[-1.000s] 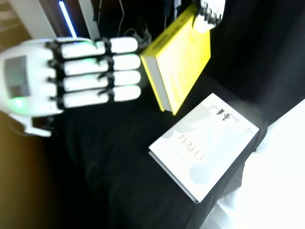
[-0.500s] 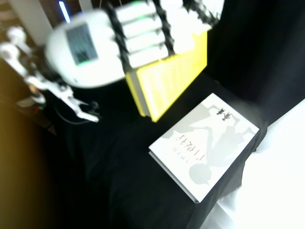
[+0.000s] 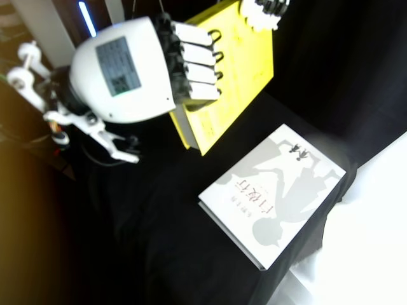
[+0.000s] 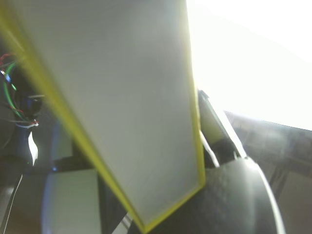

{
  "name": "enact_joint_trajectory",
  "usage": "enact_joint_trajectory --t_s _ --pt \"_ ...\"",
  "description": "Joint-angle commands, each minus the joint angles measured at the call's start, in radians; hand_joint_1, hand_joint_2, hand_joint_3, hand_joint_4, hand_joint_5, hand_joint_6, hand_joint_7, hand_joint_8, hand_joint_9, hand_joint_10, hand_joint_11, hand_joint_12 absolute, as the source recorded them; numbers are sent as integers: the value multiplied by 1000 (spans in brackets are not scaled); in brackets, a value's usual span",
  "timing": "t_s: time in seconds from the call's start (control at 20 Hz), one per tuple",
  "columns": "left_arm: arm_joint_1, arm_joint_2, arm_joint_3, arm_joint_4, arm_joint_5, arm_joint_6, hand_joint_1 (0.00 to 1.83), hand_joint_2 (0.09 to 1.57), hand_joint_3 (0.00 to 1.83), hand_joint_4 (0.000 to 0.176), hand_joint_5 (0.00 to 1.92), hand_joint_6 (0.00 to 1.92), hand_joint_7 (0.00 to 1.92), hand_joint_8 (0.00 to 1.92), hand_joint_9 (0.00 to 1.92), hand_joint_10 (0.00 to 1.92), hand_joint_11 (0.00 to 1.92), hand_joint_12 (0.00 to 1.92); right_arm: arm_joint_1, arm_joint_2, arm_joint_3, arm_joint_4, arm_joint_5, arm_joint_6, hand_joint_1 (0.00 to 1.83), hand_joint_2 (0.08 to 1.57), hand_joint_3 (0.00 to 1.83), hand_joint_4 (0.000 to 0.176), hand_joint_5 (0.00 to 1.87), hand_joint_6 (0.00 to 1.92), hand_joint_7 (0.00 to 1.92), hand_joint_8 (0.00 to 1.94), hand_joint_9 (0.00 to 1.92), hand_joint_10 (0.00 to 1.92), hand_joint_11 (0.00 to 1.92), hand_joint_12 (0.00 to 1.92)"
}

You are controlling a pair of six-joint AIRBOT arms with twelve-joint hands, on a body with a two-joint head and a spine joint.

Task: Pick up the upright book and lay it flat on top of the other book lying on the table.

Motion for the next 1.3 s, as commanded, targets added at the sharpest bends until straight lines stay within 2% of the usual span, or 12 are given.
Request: enact_joint_trajectory --t_s 0.0,0.1,0.2,0.25,0.3,0.4,0.45,0.5,0.6,0.85,1.0,1.25 --pt "8 18 -1 -32 -144 -2 511 1130 0 175 7 13 8 20 6 31 0 69 15 12 6 77 82 -8 1145 1178 1 0 853 1186 1341 1872 1468 1909 1540 1920" --pt "42 38 -12 -60 -126 -2 414 1032 0 176 0 0 0 0 0 0 0 2 20 24 5 91 82 -15 1150 1159 0 0 897 1123 1508 1938 1593 1921 1669 1921" --pt "95 66 -30 -92 -127 -2 439 981 0 176 0 0 0 0 0 0 0 0 27 43 5 112 82 -36 1154 1152 0 0 909 1105 1339 1941 1510 1921 1598 1921" --pt "136 78 -44 -113 -141 -2 427 965 0 176 0 0 0 0 0 0 0 0 32 54 6 137 81 -63 1146 1184 6 0 838 1210 1139 1538 1295 1808 1351 1921" --pt "155 81 -48 -120 -149 -2 427 965 0 176 0 0 0 0 0 0 0 0 33 59 6 150 80 -78 1146 1184 6 0 838 1210 1139 1538 1295 1808 1351 1921" --pt "222 85 -66 -136 -194 -2 349 1032 6 176 0 0 0 0 0 0 0 0 61 60 22 186 57 -127 1137 1175 0 0 864 1172 1216 1918 1242 1916 1186 1921" --pt "228 85 -70 -133 -194 -2 312 1077 24 174 0 0 0 0 0 0 0 0 91 54 34 186 29 -146 1202 1216 4 0 797 1069 886 1648 977 1709 919 1921" --pt "231 79 -70 -125 -193 -2 299 1078 22 176 0 0 0 0 0 0 0 0 114 45 48 178 7 -155 1209 1197 0 0 766 1184 926 1321 942 1405 831 1793" --pt "234 62 -67 -119 -193 -2 387 1035 0 176 0 0 0 0 0 0 0 0 161 16 89 165 -21 -181 1121 1211 3 0 791 1270 1113 1745 1221 1847 1190 1916" --pt "235 26 -47 -118 -191 -2 323 1031 0 176 0 0 0 0 0 0 0 0 200 -37 91 149 -96 -390 1362 1175 0 0 673 1198 989 1048 849 1441 666 1728" --pt "235 26 -42 -119 -194 -2 274 1057 11 176 0 0 0 0 0 0 0 0 190 -85 122 103 -172 -403 1262 1133 0 0 795 1139 1115 948 1083 1178 803 1728" --pt "236 24 -38 -122 -193 -2 106 1105 22 137 0 0 0 0 0 0 0 0 116 -141 193 100 -247 -391 1247 1156 3 0 797 1052 1016 1183 1012 1433 906 1750"
